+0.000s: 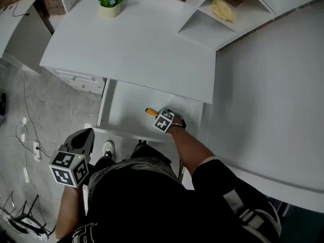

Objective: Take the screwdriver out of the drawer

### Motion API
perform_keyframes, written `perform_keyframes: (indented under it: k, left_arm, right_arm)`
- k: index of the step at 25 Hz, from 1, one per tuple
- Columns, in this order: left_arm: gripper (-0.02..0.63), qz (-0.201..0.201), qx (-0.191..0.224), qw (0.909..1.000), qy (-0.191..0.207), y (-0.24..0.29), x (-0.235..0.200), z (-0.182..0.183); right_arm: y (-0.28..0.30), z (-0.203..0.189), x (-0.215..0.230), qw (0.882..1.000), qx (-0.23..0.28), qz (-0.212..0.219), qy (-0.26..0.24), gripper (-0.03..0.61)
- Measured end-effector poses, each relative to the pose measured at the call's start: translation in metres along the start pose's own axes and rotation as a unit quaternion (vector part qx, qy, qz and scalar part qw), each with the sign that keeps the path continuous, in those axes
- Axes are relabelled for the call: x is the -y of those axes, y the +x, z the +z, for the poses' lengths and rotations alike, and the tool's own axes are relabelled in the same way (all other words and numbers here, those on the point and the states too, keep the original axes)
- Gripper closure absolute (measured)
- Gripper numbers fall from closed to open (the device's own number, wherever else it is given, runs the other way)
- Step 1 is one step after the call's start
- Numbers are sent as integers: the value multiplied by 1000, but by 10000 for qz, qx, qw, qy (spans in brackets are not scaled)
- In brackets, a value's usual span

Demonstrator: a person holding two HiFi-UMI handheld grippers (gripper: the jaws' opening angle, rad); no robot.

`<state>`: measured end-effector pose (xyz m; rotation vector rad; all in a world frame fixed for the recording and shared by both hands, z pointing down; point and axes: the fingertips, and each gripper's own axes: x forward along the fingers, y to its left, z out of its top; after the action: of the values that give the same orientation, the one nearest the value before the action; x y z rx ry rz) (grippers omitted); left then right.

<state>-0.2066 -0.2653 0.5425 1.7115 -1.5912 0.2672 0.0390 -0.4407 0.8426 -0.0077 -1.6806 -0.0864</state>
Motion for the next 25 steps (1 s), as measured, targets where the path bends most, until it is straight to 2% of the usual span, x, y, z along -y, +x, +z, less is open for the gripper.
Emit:
perform_keyframes:
  k: [7, 16, 20, 25]
  left_arm:
    - [598, 241, 95, 9995, -199, -4, -2, -1]
    - [598, 336, 164, 9988, -300, -9, -7, -6]
    - [598, 206, 205, 9993, -216, -6, -8, -2]
    - [598, -106, 238, 9996, -89, 1, -7, 6]
  right_arm:
    - [7, -1, -1, 9981, -419, 345, -290, 489]
    - [9, -2, 0, 9958, -668, 446, -443, 508]
    - [2, 8, 1, 9987, -370, 339, -11, 512]
    - [-32, 47, 5, 9966, 540, 85, 615, 512]
